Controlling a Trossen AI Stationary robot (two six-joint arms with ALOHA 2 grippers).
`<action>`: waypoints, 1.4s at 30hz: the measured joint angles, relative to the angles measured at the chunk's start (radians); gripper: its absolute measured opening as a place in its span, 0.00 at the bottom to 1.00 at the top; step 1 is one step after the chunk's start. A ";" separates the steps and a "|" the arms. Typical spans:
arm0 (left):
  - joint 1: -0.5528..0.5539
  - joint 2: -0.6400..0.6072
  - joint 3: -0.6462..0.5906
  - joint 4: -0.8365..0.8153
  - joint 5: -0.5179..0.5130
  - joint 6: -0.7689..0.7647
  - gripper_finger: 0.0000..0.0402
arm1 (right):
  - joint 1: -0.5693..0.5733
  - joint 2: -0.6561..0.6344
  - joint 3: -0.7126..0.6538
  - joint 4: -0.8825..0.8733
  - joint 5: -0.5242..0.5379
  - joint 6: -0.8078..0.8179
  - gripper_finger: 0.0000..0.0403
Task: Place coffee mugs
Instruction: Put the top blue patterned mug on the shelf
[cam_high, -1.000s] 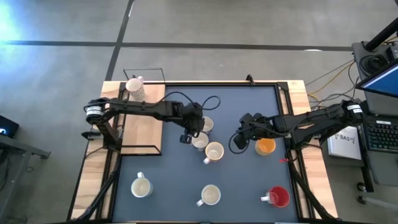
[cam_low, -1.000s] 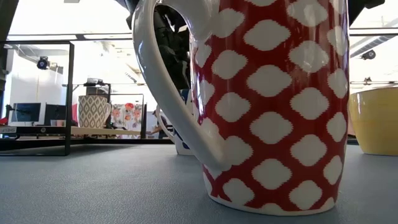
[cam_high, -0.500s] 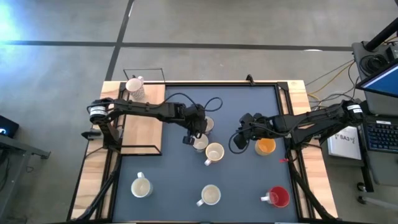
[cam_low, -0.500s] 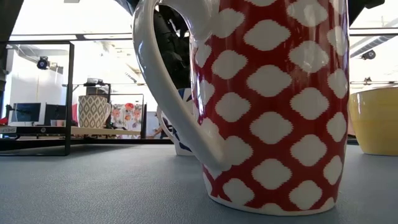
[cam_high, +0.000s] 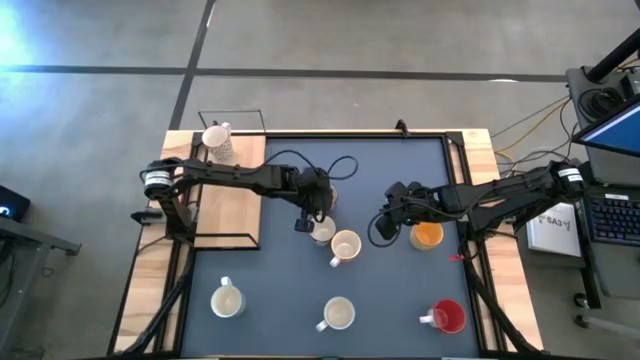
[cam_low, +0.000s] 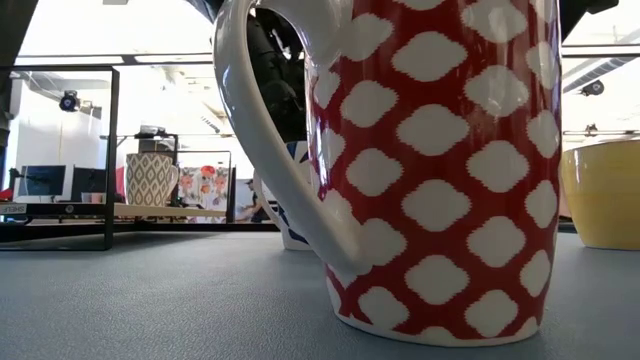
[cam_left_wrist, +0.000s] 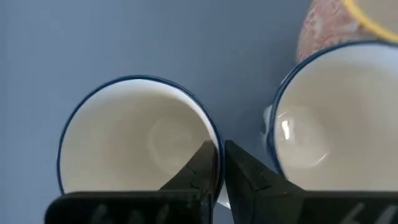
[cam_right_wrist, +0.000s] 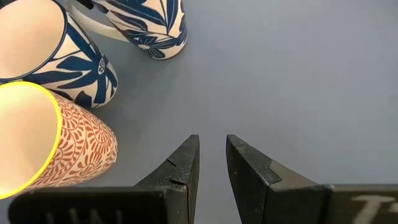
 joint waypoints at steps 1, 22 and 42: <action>0.000 -0.002 0.005 -0.017 -0.023 -0.002 0.01 | 0.000 0.000 0.000 0.000 0.000 0.000 0.17; 0.170 -0.259 -0.025 -0.258 -0.073 -0.037 0.00 | 0.000 0.000 0.000 -0.002 0.001 -0.001 0.17; 0.546 -0.352 -0.121 -0.385 -0.135 -0.049 0.01 | 0.000 0.000 -0.015 -0.002 0.002 -0.007 0.17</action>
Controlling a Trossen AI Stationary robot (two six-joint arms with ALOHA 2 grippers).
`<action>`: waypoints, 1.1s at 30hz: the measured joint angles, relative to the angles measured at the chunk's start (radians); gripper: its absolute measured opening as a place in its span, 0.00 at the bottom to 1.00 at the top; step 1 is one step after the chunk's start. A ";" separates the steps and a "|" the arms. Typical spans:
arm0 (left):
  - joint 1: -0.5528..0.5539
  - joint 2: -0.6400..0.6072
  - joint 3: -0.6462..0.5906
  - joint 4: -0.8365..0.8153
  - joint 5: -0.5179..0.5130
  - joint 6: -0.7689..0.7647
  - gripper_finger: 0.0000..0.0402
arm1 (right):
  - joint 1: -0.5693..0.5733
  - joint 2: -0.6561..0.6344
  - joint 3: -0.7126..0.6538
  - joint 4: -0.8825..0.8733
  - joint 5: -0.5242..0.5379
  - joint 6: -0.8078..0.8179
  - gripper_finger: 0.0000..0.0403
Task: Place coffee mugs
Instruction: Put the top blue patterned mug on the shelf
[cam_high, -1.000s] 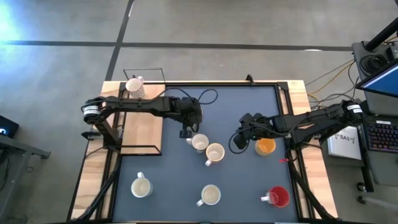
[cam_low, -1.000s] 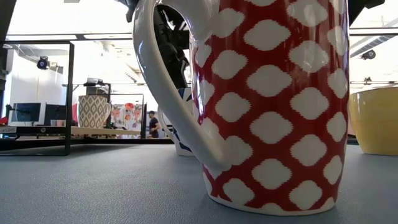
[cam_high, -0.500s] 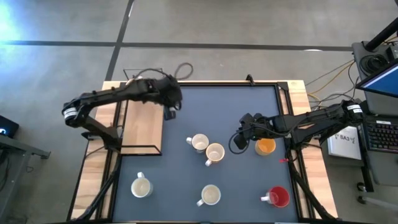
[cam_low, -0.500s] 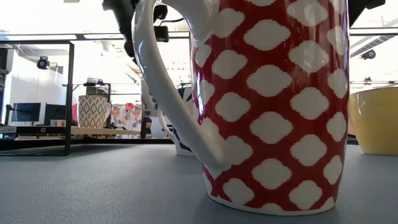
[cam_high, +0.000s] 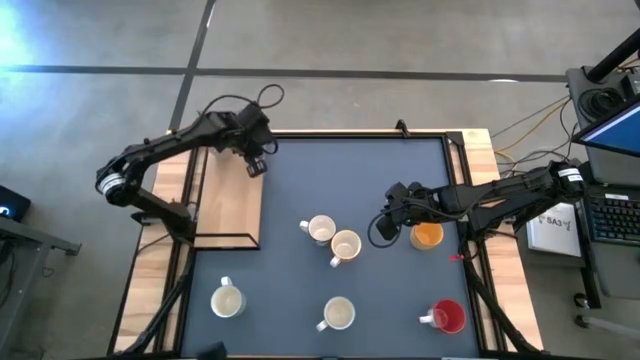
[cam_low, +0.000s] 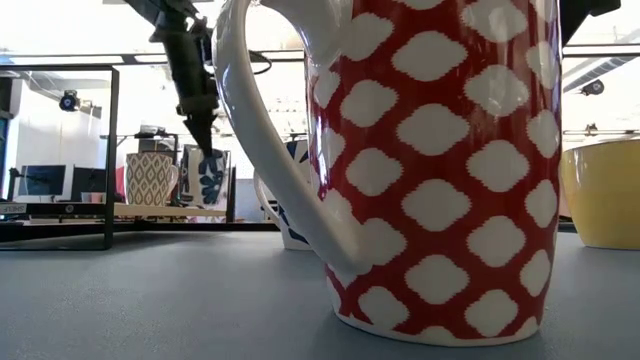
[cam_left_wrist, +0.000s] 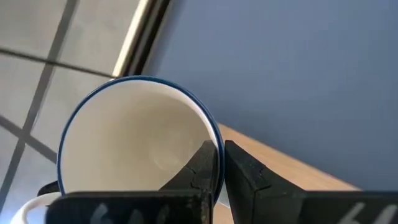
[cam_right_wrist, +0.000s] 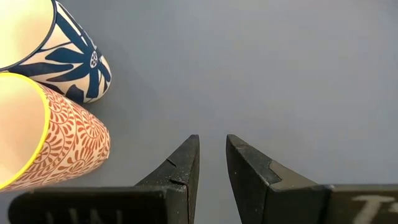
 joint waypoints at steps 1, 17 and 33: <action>0.013 0.000 -0.006 0.011 0.000 0.001 0.01 | 0.000 0.000 0.000 0.000 0.000 0.000 0.17; 0.073 -0.002 -0.045 0.081 0.001 -0.023 0.02 | 0.000 0.000 0.000 0.000 0.001 0.017 0.17; 0.073 -0.023 -0.046 0.053 0.017 -0.055 0.04 | 0.000 0.000 0.000 0.000 0.001 0.041 0.17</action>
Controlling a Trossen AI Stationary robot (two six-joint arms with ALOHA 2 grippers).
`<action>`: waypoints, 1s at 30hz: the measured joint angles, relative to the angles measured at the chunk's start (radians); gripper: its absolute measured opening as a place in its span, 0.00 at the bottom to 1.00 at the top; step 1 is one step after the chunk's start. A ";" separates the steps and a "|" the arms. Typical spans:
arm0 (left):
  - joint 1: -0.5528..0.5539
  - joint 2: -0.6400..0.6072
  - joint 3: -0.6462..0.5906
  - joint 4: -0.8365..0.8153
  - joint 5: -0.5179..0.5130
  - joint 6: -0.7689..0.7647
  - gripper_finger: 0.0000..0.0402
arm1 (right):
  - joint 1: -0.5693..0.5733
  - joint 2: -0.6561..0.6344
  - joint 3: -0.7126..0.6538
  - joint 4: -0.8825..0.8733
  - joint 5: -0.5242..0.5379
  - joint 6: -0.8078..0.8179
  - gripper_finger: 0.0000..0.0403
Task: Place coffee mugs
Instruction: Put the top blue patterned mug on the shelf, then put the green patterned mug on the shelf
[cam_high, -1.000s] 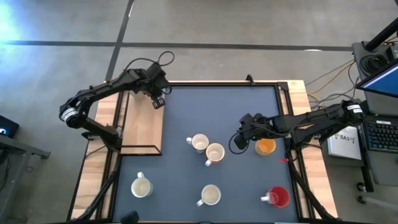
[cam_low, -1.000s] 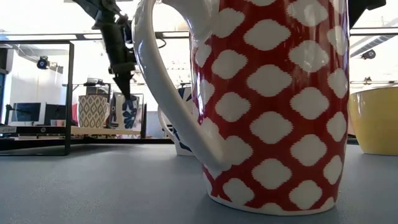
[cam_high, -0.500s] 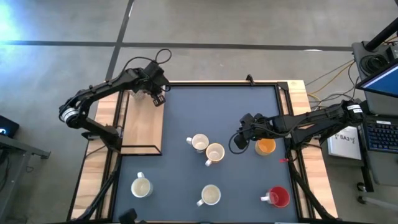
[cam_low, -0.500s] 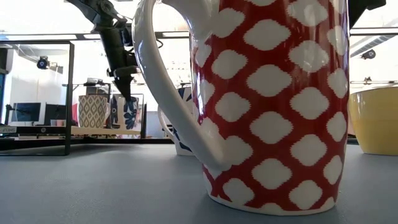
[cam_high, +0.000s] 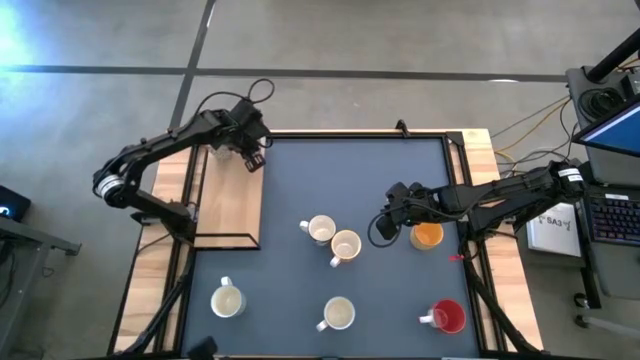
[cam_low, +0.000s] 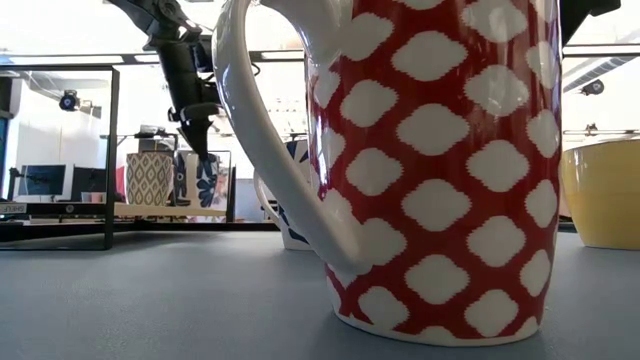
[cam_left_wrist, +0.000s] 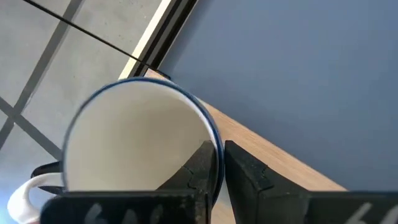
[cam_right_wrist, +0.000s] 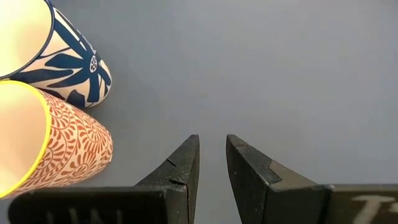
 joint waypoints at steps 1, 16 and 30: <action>0.000 -0.002 0.000 -0.002 -0.001 0.000 0.06 | 0.000 0.000 0.000 0.000 0.000 0.000 0.17; 0.001 -0.064 0.003 0.001 -0.059 0.007 0.19 | 0.000 0.000 0.000 0.000 0.000 -0.023 0.17; -0.092 -0.319 0.005 -0.050 0.133 -0.210 0.19 | 0.000 -0.103 0.000 -0.056 0.048 -0.168 0.17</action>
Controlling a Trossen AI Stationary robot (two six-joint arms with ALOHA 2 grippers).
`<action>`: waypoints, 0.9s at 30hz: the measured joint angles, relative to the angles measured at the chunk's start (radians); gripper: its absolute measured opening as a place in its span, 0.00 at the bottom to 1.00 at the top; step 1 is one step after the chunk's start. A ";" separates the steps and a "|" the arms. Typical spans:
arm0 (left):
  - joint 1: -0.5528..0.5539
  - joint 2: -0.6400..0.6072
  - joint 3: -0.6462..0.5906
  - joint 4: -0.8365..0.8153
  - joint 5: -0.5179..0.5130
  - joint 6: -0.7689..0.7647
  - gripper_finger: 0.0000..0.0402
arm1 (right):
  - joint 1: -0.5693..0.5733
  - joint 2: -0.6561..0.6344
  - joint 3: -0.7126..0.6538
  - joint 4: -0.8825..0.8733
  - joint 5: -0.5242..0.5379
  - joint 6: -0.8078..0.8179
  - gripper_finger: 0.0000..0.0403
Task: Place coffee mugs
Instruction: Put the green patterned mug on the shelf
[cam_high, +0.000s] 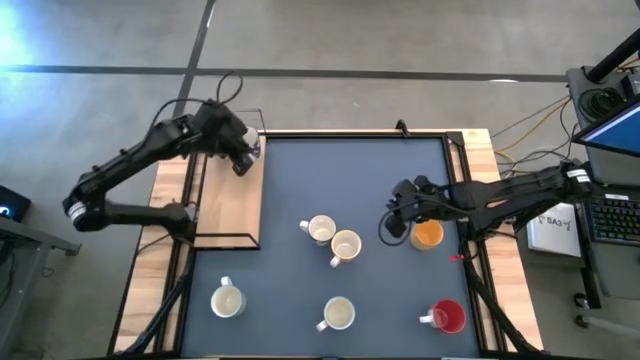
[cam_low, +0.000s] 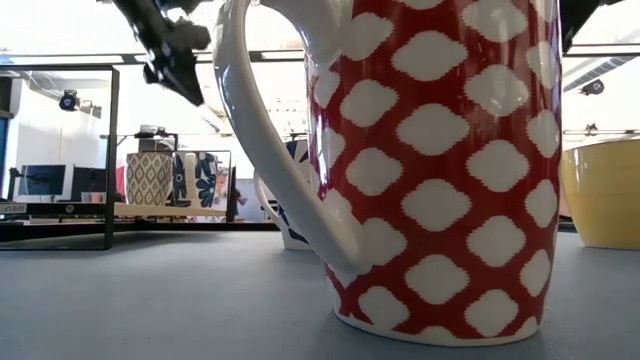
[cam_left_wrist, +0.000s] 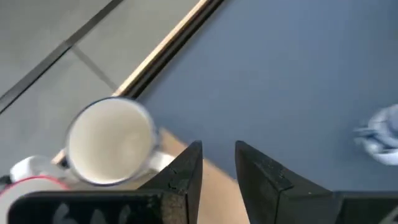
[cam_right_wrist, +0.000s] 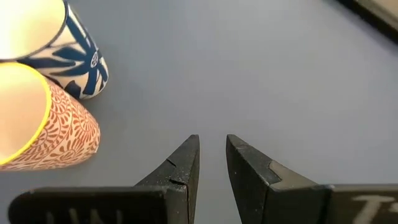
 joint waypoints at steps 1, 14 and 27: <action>-0.024 -0.020 0.000 -0.002 0.000 -0.017 0.19 | 0.000 -0.022 -0.002 0.001 0.007 -0.004 0.17; -0.517 -0.168 0.000 -0.058 -0.051 -0.415 0.19 | 0.004 -0.297 -0.185 0.167 -0.012 0.040 0.17; -1.063 -0.097 -0.002 -0.297 -0.140 -1.010 0.19 | 0.083 -0.389 -0.388 0.421 -0.109 0.065 0.17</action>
